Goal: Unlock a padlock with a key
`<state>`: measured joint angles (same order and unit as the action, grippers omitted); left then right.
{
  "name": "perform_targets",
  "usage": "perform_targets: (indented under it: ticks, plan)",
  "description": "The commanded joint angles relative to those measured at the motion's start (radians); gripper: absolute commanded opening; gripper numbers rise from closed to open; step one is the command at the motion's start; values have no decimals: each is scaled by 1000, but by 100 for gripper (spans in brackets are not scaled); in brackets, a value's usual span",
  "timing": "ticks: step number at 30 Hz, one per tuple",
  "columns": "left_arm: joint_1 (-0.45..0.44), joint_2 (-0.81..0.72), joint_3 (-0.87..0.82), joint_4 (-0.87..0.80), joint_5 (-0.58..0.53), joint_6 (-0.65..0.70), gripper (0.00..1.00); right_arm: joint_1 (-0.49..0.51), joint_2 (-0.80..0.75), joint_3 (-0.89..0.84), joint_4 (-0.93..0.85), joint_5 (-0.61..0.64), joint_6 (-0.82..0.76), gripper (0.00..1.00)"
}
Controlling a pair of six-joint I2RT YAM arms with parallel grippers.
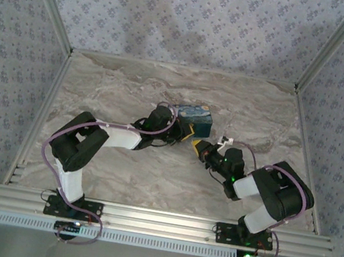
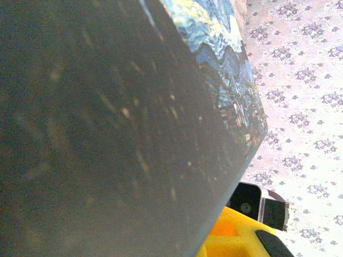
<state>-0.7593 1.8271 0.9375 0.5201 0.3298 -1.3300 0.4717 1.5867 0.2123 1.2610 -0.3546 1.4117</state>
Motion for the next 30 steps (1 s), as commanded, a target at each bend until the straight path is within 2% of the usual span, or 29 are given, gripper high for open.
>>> perform_targets:
  ticks: [1, 30]
  plan:
    - [0, -25, 0, 52, 20, -11, 2, -8, -19, 15, 24, 15, 13, 0]
    - [-15, -13, -10, 93, 26, -22, 2, -26, 6, 58, 15, -5, 59, 0]
